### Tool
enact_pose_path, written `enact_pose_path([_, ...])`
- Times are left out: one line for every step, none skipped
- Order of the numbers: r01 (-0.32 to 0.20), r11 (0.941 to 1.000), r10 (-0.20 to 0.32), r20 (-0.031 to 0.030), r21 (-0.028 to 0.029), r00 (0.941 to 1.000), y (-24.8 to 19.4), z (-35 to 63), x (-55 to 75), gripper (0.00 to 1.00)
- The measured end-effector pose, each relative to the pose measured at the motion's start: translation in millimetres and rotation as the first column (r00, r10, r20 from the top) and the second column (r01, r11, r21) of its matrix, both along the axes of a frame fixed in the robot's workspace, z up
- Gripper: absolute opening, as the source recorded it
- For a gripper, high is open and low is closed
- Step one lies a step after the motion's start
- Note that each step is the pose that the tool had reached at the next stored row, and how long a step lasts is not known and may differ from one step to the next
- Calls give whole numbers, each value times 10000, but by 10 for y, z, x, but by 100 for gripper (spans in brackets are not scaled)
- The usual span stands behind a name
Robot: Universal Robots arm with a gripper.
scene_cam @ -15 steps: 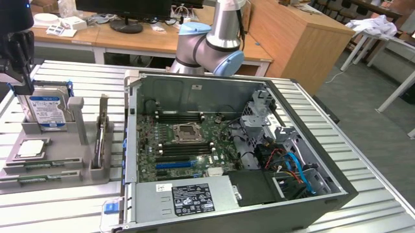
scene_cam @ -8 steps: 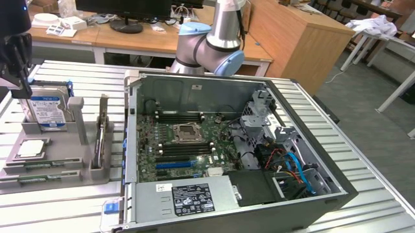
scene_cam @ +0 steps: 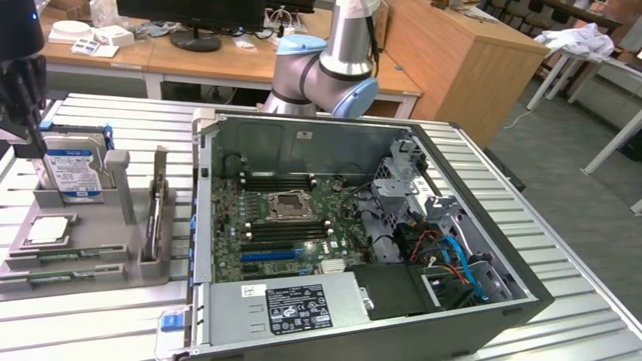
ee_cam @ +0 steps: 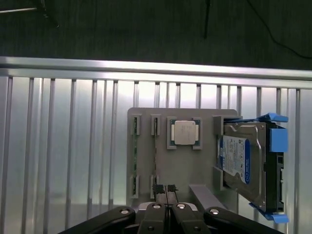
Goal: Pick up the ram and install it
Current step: 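Pick up the ram and move it above insertion slot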
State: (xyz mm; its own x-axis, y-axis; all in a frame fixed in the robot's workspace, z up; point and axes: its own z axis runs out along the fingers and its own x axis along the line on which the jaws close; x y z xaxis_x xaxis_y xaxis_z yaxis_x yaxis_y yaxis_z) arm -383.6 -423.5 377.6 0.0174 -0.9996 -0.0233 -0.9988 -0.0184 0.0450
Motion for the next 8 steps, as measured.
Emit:
enact_pose_path([0, 10000, 0, 0, 0, 10000, -8, 0, 0, 11])
enact_pose_path([0, 10000, 0, -1, 1, 10000, -10, 0, 0, 11])
enact_pose_path([1, 10000, -1, 0, 1, 10000, -10, 0, 0, 11])
enact_pose_path([1, 10000, -1, 0, 1, 10000, -10, 0, 0, 11])
enact_pose_path([1, 10000, -1, 0, 1, 10000, -10, 0, 0, 11])
enact_pose_path([1, 10000, -1, 0, 1, 10000, -10, 0, 0, 11])
enact_pose_path([1, 10000, -1, 0, 1, 10000, -11, 0, 0, 11])
enact_pose_path([1, 10000, -1, 0, 1, 10000, -11, 0, 0, 11])
